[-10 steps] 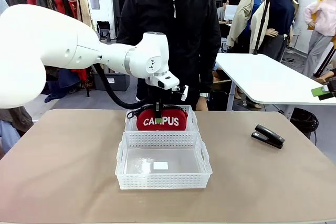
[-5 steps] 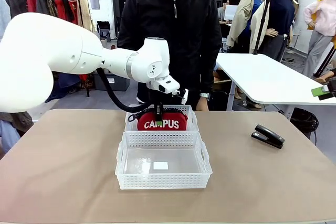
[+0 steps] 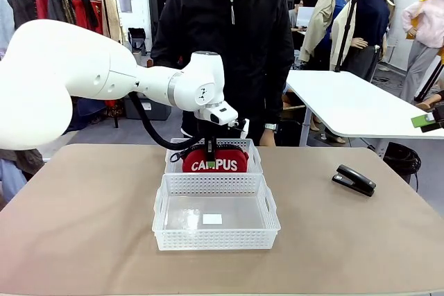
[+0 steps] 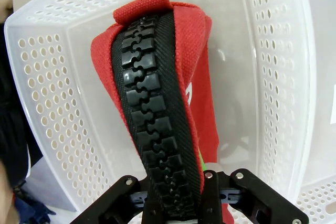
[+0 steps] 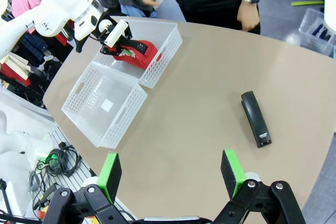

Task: Distribute items into two baskets.
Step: Place the picked Pencil pouch into the Organizing basket as instructed by the person.

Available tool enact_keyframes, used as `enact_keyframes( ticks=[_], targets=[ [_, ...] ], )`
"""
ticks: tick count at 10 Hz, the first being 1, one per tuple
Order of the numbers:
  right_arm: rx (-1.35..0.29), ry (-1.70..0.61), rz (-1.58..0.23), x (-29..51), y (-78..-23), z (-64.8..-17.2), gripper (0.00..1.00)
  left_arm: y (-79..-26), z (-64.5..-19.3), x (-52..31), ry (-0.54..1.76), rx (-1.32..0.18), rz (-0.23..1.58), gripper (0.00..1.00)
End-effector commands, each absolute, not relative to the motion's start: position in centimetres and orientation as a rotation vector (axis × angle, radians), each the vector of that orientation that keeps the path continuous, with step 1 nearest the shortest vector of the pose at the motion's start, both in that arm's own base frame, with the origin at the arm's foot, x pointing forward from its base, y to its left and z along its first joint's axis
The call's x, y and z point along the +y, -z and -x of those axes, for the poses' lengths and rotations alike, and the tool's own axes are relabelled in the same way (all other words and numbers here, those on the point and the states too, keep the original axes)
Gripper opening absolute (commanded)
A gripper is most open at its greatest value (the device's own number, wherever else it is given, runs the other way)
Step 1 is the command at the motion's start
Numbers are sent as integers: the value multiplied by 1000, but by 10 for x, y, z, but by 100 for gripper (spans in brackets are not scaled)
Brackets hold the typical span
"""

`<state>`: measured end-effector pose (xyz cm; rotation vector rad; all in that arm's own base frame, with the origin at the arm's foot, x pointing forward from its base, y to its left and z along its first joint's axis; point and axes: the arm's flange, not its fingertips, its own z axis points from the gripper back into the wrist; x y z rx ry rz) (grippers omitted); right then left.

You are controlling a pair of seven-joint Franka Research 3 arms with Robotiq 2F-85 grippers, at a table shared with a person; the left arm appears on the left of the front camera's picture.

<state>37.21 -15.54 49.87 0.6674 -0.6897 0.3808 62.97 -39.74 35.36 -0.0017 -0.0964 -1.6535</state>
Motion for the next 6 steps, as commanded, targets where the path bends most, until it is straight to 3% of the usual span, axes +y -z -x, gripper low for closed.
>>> enact_keyframes(
  ticks=[1,5,6],
  targets=[
    [-708,-390,-678,-155,-499,-373,100,-355,-630,-397,1653,-98,1,0],
    [-708,-390,-678,-155,-499,-373,100,-351,-630,-397,1654,-93,3,0],
    [-708,-390,-678,-155,-499,-373,100,-356,-628,-393,1657,-104,-14,7]
  ],
)
